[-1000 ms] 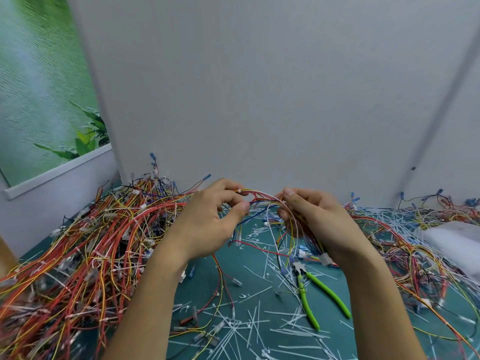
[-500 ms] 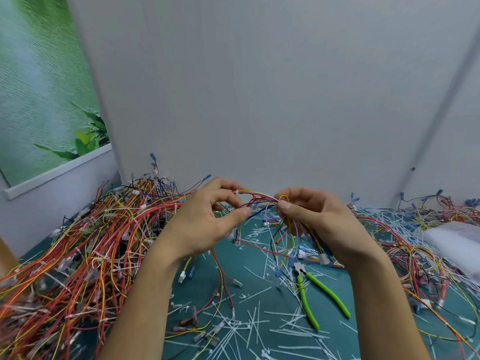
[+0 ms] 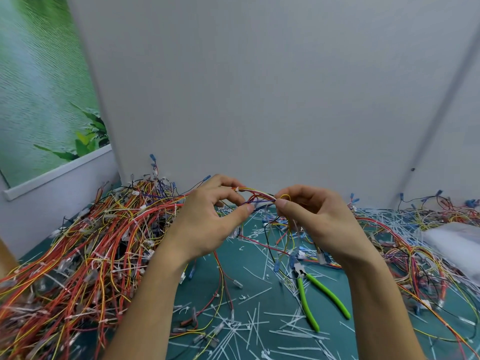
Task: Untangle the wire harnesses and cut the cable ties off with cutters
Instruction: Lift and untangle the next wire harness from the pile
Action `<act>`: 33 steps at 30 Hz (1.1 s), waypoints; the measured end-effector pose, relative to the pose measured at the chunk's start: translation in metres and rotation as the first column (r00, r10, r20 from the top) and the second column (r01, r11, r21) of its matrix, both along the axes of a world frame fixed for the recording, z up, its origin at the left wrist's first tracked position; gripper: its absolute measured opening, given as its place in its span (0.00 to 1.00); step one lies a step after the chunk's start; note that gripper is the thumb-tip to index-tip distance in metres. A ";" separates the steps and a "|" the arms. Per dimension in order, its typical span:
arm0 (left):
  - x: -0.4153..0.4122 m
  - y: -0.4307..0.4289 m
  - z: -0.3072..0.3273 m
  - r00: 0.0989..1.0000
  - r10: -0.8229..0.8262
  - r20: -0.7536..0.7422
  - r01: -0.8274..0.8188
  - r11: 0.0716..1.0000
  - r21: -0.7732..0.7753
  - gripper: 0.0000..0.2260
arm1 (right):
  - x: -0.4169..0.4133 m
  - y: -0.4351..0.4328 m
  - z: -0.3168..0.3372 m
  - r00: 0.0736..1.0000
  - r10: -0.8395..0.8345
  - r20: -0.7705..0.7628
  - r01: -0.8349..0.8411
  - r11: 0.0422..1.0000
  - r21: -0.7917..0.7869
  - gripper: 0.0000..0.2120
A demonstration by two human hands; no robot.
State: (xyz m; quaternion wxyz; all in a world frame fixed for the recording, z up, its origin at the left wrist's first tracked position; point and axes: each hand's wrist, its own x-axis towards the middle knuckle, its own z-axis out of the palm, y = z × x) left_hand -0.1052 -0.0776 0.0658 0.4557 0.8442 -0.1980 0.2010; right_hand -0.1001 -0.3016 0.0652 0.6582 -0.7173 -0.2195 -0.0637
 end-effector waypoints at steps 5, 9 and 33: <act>0.000 0.000 0.000 0.999 0.015 0.029 -0.017 0.998 0.066 0.04 | -0.001 -0.001 0.000 1.000 0.029 0.000 -0.029 0.999 -0.028 0.05; 0.000 0.004 0.001 1.000 0.010 0.001 -0.010 0.999 0.044 0.04 | -0.003 -0.005 0.001 0.994 0.109 -0.017 -0.109 0.994 -0.023 0.10; -0.006 -0.008 0.002 0.948 -0.136 0.288 0.110 0.989 0.102 0.05 | -0.008 0.007 0.002 0.994 0.029 0.107 -0.020 0.996 -0.084 0.14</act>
